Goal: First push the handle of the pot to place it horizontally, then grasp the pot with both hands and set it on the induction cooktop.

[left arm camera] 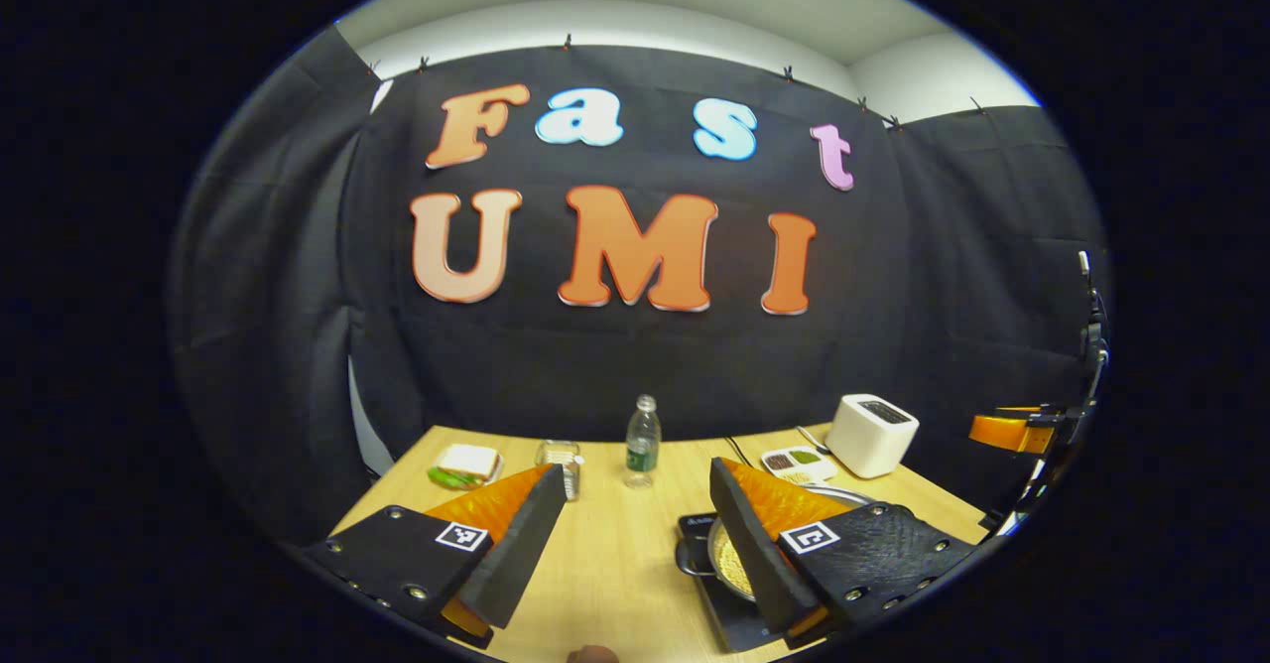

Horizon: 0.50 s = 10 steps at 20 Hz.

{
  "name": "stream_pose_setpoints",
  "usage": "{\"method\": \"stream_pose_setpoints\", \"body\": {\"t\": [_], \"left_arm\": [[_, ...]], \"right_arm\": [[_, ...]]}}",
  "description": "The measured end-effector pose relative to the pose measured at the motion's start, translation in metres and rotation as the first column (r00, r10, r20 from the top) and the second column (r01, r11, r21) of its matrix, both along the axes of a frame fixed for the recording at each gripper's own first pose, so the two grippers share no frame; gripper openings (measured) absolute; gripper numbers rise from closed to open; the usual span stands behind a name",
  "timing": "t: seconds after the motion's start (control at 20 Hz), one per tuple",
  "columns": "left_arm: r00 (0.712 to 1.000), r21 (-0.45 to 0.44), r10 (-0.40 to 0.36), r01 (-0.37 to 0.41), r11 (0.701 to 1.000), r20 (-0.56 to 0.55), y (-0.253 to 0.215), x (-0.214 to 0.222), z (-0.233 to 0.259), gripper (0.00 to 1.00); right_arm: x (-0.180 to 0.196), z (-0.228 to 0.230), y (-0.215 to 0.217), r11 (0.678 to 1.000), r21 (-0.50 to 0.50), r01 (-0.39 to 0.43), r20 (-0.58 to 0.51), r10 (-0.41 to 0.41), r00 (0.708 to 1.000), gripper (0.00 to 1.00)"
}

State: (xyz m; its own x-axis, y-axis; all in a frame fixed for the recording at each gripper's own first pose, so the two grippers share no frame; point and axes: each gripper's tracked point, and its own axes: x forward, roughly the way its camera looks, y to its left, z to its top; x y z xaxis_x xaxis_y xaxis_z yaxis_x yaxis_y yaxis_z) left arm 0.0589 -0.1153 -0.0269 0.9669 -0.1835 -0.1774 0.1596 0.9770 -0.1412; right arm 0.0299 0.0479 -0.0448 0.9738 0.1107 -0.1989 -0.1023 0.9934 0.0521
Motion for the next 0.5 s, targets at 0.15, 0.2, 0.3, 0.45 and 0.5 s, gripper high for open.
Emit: {"method": "stream_pose_setpoints", "body": {"t": [0.15,0.2,0.3,0.45,0.5], "left_arm": [[0.993,-0.003,0.116,-0.116,0.993,0.033,0.049,-0.006,0.042,0.9],[0.988,-0.003,0.142,-0.142,0.99,0.062,0.062,-0.008,0.058,0.91],[0.976,0.004,0.184,-0.186,0.983,0.112,0.087,-0.016,0.082,0.9],[0.975,-0.006,0.162,-0.163,0.987,0.149,0.092,-0.031,0.113,0.9],[0.973,-0.014,0.157,-0.156,0.988,0.172,0.094,-0.033,0.125,0.9]], "right_arm": [[-0.016,0.05,-0.021,0.999,-0.028,0.036,0.095,-0.033,0.995,0.95],[-0.022,0.063,-0.028,0.998,-0.043,0.05,0.122,-0.045,0.992,0.95],[-0.036,0.084,-0.038,0.996,-0.063,0.064,0.16,-0.054,0.986,0.95],[-0.052,0.109,-0.052,0.995,-0.063,0.082,0.193,-0.069,0.979,0.95],[-0.055,0.114,-0.057,0.993,-0.068,0.093,0.203,-0.078,0.976,0.95]]}}
